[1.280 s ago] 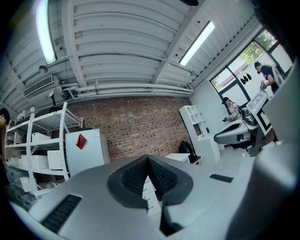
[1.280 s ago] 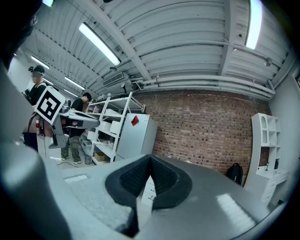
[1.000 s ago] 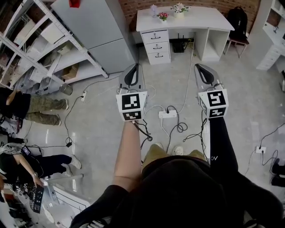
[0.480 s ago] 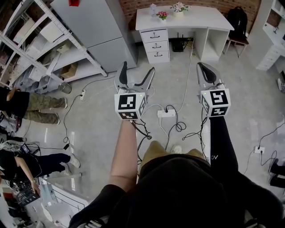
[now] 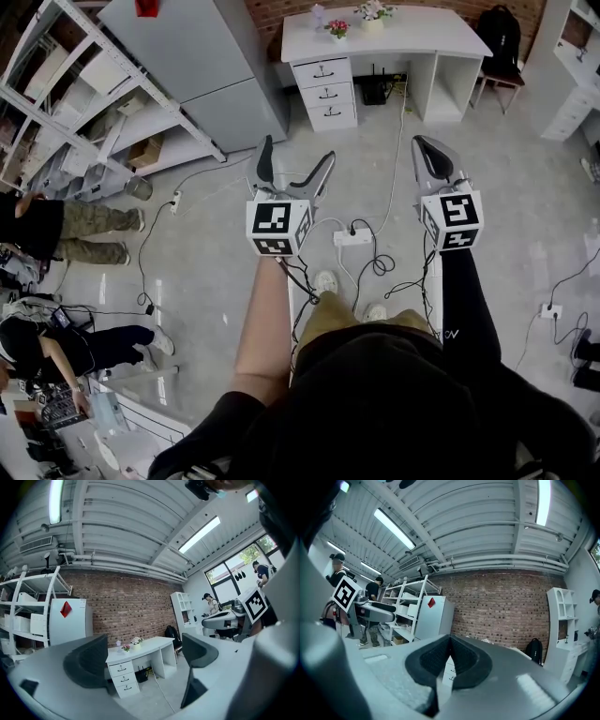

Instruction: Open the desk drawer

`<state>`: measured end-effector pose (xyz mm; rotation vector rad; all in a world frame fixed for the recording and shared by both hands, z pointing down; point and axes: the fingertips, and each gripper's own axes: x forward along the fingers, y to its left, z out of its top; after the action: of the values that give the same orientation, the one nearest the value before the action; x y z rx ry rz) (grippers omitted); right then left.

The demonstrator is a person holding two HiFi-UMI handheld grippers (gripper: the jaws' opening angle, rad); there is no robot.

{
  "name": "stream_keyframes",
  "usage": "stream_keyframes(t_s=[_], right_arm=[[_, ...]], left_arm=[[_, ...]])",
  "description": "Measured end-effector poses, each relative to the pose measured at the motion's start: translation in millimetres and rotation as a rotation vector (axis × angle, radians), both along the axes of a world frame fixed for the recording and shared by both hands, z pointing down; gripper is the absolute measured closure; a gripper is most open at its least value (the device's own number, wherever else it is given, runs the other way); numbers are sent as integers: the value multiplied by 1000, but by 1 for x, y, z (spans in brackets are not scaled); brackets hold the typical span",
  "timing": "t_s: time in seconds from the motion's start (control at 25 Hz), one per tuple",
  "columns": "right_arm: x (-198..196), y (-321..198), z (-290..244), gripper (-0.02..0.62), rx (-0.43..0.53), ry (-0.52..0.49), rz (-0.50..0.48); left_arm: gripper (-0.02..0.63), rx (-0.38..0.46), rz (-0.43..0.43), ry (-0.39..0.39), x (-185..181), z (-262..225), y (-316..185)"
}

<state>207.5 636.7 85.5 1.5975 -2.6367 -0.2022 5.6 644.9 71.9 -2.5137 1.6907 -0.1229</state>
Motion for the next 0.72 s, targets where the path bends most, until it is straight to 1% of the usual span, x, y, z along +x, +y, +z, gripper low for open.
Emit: stream_keyframes(t_s=[0.24,0.4,0.48,0.6,0.72], right_arm=[[-3,-25,9,595,-7,-25,4],[-15,-50,11,595,-7,-26,4],[-21,-64,11,595,-5,-22,6],[-30,-93,10,595,2,-22,10],[-38,-128,15,595,-10,-22,27]], left_arm=[[132,-17,-3,-65,-5,17,-22],[132,-43,-10,-51,-21,30,-48],[132,-38,-18,-51,-29,31,-65],[132,-30,-24,-52,-45,29,-98],[132,-36,-18,-43,-58,31,-137]])
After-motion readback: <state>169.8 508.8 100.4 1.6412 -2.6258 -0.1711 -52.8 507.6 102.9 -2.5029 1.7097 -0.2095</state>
